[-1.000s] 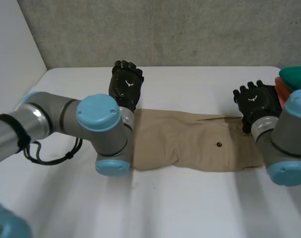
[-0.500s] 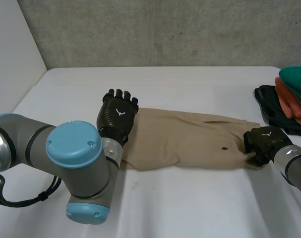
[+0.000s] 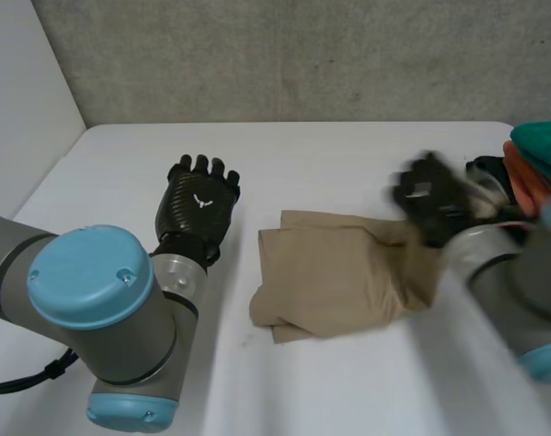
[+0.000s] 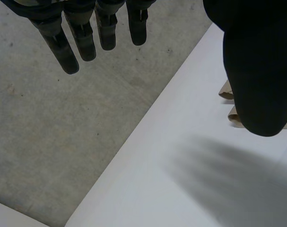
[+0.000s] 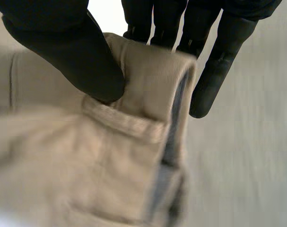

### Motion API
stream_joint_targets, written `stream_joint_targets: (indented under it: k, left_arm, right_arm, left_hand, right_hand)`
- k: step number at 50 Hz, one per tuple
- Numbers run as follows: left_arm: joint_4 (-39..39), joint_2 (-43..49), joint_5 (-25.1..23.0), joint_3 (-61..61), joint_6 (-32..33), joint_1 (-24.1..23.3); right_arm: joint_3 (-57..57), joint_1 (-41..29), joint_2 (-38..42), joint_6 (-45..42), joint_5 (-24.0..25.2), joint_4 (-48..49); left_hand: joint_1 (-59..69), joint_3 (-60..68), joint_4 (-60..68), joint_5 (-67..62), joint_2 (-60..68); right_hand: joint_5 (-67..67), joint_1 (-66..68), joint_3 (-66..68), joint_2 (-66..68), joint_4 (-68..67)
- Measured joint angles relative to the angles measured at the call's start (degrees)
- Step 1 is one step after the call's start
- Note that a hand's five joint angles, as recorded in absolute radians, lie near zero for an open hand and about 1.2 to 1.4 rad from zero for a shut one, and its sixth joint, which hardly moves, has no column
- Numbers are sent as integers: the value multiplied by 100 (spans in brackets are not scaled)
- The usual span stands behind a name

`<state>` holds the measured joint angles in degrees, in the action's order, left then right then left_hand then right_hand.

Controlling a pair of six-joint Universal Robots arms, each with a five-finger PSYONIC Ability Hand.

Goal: Fold the laundry.

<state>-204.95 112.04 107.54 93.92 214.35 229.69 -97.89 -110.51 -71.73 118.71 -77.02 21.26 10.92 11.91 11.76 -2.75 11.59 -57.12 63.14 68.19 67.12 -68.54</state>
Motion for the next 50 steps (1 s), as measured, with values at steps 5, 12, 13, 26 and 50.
stream_joint_targets:
  k: [5, 12, 13, 26, 50]
  left_arm:
    - [2, -112, 6, 67, -91, 6]
    - [1, -168, 6, 44, -261, 24]
    - [-2, -181, 5, 32, -283, 35]
    - [77, -228, -185, -727, -1232, 60]
    - [3310, 2555, -1288, -3670, -2438, -377]
  right_arm:
    - [-16, -1101, 564, -193, 1010, 695]
    - [-55, -1664, 1178, -320, 1514, 858]
    - [-59, -1669, 1150, -252, 1461, 851]
    - [-90, -879, -682, 4589, 505, 222]
    - [2812, 264, 2026, 4688, 712, -3253]
  left_hand:
    - [0, 0, 0, 0, 0]
    - [0, 0, 0, 0, 0]
    - [0, 0, 0, 0, 0]
    - [0, 0, 0, 0, 0]
    - [0, 0, 0, 0, 0]
  right_hand:
    - [131, -64, -181, -163, 185]
    - [5195, -4868, -5310, -5267, 5320]
    - [5362, -4977, -5474, -5406, 5507]
    - [5459, -5001, -5634, -5483, 5662]
    - [5459, -5001, -5635, -5483, 5662]
